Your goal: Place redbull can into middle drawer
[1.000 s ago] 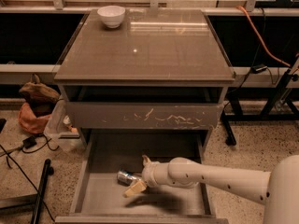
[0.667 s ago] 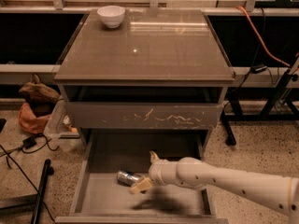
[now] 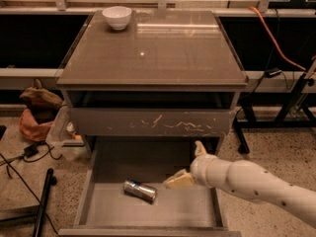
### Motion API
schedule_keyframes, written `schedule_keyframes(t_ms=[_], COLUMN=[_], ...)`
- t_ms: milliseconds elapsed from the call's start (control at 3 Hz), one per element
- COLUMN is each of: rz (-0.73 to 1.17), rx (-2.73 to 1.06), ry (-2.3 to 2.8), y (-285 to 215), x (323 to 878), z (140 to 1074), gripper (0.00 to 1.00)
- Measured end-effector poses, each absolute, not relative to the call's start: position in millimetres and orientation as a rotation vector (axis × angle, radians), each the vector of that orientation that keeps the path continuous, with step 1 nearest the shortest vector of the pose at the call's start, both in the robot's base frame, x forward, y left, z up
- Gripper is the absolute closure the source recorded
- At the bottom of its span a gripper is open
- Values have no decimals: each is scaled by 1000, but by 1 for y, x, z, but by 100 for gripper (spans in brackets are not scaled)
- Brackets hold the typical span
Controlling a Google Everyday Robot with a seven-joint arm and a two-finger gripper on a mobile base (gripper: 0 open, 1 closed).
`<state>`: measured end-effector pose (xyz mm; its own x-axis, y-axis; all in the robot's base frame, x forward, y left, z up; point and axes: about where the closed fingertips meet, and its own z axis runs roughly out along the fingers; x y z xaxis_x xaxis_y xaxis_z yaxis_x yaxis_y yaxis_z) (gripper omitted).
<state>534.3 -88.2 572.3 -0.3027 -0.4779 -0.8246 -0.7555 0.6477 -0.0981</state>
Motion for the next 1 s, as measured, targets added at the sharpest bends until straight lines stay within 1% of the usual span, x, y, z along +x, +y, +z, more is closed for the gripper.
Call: schedule_keyframes(t_ms=[333, 667, 1000], rz=[234, 170, 172], rx=[-849, -866, -866], ry=[1991, 1968, 1969], y=[-154, -159, -159], x=[522, 522, 522], z=[648, 675, 675], gripper=[0, 0, 0])
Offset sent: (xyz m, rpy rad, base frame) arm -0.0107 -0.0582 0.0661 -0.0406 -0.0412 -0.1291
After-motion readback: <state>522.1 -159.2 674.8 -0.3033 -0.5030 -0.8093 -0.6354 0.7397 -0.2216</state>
